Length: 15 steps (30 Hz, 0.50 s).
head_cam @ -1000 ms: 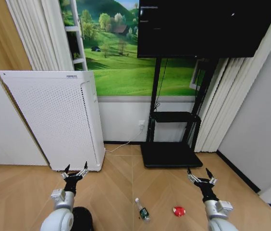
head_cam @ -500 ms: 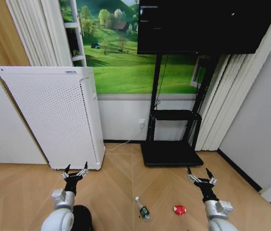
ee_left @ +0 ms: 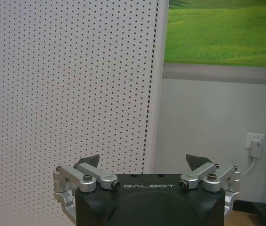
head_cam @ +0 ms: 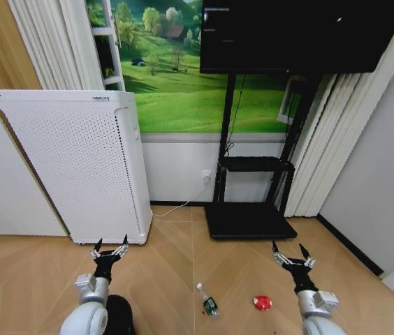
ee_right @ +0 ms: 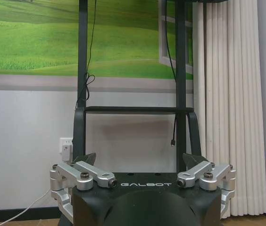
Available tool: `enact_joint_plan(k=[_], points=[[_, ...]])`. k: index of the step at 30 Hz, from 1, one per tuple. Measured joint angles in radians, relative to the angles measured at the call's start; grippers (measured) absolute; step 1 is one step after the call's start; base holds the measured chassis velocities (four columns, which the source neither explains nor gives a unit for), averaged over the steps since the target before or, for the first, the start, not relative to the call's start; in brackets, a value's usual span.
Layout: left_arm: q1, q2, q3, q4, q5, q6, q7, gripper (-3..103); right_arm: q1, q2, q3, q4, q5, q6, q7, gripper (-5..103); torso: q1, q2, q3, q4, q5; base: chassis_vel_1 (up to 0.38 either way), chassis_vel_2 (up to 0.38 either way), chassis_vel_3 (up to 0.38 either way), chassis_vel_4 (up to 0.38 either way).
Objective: Pick up the trash bin and place the garbage on the floor into it.
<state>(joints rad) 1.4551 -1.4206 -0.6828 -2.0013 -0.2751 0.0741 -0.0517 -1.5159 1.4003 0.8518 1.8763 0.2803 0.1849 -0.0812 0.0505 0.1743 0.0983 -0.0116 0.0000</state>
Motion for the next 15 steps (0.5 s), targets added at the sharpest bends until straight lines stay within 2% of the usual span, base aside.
enact_joint_plan(k=[10,15], points=[[0.000,-0.001,0.006,0.005,-0.030,-0.007,-0.004,100,-0.001,0.000,-0.004,-0.004,0.011,0.013,-0.004,100,-0.008,-0.041,-0.033,0.0000,0.0000,0.000,0.000,0.000,0.000],[-0.001,0.001,0.003,0.005,-0.018,-0.007,-0.008,100,-0.001,0.000,-0.006,-0.004,0.025,0.014,-0.004,100,-0.008,-0.048,-0.041,0.0000,0.0000,0.000,0.000,0.000,0.000]])
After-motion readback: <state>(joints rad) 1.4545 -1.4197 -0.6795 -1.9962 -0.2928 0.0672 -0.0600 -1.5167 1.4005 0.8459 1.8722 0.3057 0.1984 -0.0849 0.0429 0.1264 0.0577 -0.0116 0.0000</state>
